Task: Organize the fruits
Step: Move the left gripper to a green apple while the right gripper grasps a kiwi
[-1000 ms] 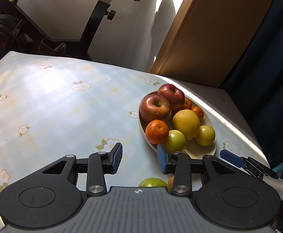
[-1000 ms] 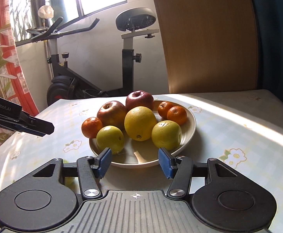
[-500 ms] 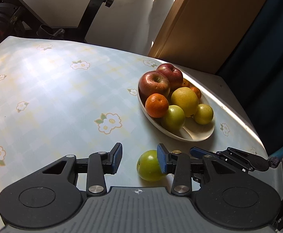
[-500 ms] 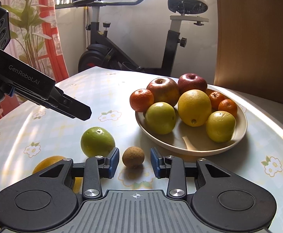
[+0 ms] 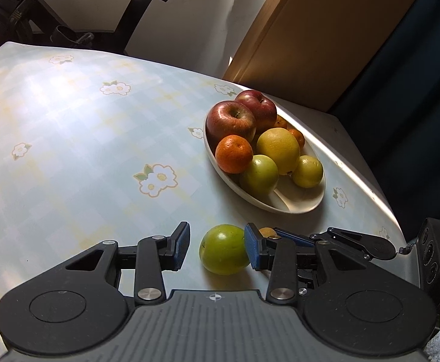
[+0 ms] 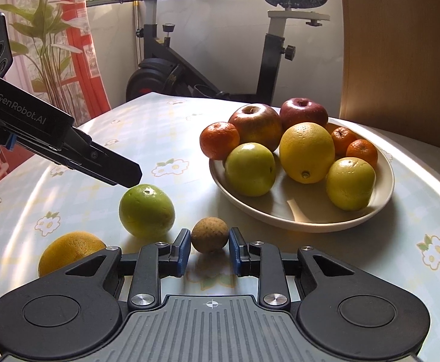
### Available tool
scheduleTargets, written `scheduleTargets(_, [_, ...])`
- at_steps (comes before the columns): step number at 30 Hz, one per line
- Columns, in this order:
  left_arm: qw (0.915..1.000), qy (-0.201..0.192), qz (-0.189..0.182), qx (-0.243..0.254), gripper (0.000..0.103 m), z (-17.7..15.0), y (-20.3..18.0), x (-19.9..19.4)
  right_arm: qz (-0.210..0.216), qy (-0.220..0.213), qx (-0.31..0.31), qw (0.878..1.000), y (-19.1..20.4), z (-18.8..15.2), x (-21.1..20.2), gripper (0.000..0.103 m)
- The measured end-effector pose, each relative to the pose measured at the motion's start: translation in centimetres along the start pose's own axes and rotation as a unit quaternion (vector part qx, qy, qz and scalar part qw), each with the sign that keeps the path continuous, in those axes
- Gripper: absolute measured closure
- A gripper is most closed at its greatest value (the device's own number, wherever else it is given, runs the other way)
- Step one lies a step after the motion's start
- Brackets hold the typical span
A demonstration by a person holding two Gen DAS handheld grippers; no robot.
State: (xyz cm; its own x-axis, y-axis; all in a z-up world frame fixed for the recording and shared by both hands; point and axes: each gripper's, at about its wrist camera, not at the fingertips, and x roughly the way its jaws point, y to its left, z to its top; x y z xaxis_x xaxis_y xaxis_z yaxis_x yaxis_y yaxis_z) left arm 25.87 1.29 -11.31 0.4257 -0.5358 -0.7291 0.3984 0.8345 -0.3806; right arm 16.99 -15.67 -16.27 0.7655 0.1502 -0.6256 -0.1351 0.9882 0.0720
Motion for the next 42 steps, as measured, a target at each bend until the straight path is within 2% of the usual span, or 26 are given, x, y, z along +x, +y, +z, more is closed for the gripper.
scheduleTargets(3, [1.0,0.001,0.0,-0.006,0.051,0.0,0.0,0.1,0.0,-0.02,0.011,1.0,-0.5,-0.2,-0.8,0.078])
scheduleTargets(10, [0.9999,-0.006,0.003,0.013,0.051,0.3,-0.7,0.0,-0.021,-0.045,-0.015,0.999,-2.2,-0.1,-2.4,0.078])
scheduleTargets(14, [0.9999,0.0,0.003,0.016,0.051,0.4,-1.0,0.4,-0.042,-0.057,-0.004,0.997,-4.3,0.1,-2.9,0.078])
scheduleTargets(17, [0.9999,0.009,0.001,0.01,0.051,0.3,-1.1,0.7,-0.036,-0.07,0.021,0.997,-5.4,-0.1,-3.2,0.078])
scheduleTargets(25, [0.9998,0.02,0.01,-0.001,0.051,0.0,-0.6,1.3,-0.072,-0.086,0.038,0.993,-6.2,-0.2,-2.6,0.078])
scheduleTargets(35, [0.9992,0.037,0.017,0.004,0.05,-0.6,-0.9,2.3,-0.088,-0.095,0.052,0.99,-6.8,-0.8,-2.9,0.078])
scheduleTargets(42, [0.9986,0.042,0.024,0.02,0.05,-0.8,-1.3,3.0,-0.082,-0.102,0.053,0.99,-6.8,-0.9,-3.2,0.078])
